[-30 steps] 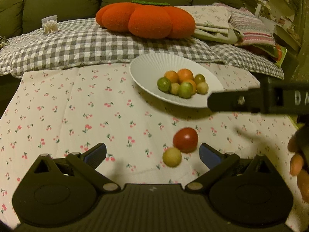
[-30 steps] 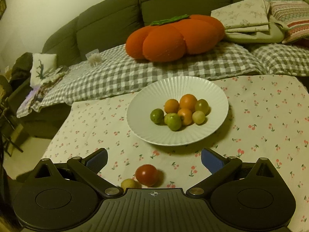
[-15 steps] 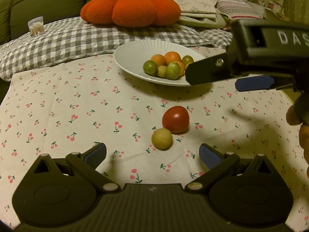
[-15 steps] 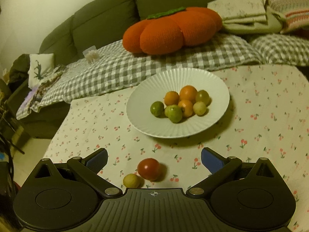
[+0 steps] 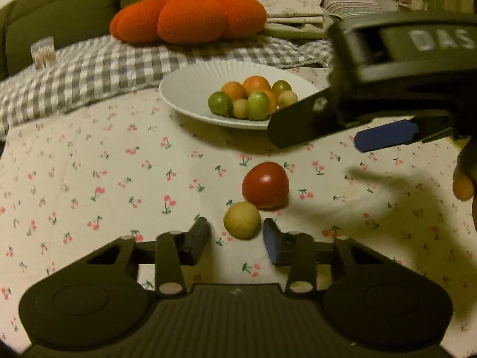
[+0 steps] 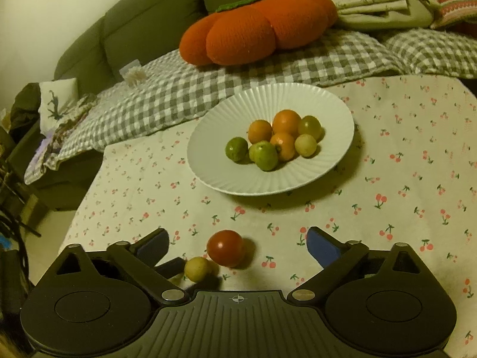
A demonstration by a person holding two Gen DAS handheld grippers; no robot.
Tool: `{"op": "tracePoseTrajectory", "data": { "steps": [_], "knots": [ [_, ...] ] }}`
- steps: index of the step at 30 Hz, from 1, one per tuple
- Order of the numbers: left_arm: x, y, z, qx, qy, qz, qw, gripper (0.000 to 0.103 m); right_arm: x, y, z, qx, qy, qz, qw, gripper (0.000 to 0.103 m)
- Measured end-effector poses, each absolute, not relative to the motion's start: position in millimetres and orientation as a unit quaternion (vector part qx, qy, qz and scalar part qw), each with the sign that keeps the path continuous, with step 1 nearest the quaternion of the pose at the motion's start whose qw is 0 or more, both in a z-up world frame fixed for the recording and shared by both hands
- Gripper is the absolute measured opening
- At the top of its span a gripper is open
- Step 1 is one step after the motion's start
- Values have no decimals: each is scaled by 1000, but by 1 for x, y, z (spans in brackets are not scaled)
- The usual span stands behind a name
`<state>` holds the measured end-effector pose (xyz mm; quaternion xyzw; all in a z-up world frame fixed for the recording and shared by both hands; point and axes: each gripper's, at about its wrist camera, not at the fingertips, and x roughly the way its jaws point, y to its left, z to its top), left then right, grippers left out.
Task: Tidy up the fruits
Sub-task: 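Grasp the red tomato with the right tool while the left tool grasps a pale yellow fruit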
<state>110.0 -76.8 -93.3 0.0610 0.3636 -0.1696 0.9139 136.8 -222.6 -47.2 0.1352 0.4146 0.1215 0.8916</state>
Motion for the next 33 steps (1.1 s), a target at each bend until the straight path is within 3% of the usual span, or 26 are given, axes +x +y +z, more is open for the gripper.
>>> {"op": "tracePoseTrajectory", "data": {
  "steps": [1,17,23,26,33],
  "knots": [
    [110,-76,-92,59,363,-171,914,24,137,-222,-48,136,416,123,891,97],
    [121,-16,-80,-18,406,-74,911,24,145,-191,-75,74,443,144,882,74],
    [123,-12,-80,-27,409,-69,910,24,151,-181,-85,50,445,134,884,58],
    [124,-11,-79,-30,409,-68,910,24,152,-178,-85,43,442,134,886,35],
    [123,-13,-77,-32,407,-70,910,24,151,-176,-84,40,441,135,886,35]
  ]
}}
